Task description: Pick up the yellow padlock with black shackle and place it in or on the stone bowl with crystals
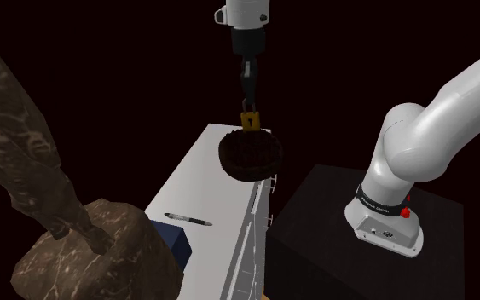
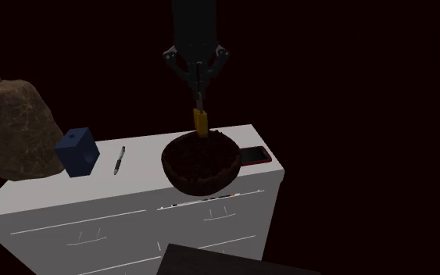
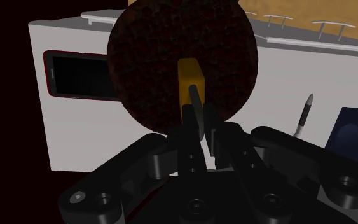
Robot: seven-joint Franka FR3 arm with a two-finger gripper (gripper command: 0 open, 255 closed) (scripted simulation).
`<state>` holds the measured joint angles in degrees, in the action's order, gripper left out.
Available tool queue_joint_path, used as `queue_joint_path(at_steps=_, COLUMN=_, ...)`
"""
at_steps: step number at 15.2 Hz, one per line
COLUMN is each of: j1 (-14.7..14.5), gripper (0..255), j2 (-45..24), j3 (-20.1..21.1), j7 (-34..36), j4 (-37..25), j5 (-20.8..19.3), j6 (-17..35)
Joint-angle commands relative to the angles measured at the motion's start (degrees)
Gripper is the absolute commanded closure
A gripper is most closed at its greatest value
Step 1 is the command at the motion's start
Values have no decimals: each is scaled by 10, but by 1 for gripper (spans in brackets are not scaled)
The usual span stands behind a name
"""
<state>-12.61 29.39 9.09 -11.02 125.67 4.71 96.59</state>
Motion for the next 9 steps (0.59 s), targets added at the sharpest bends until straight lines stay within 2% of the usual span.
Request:
queue_joint_path(at_steps=1, j1=-1, gripper=255, j2=2, j3=1, j7=0, j4=18, j5=1, j6=16)
queue_joint_path(at_steps=7, j1=-2, gripper=255, j2=4, j3=4, j7=-1, j4=70, j5=3, j6=66)
queue_joint_path(at_steps=9, j1=-2, gripper=255, j2=4, j3=4, j7=-1, j4=70, j5=3, j6=66)
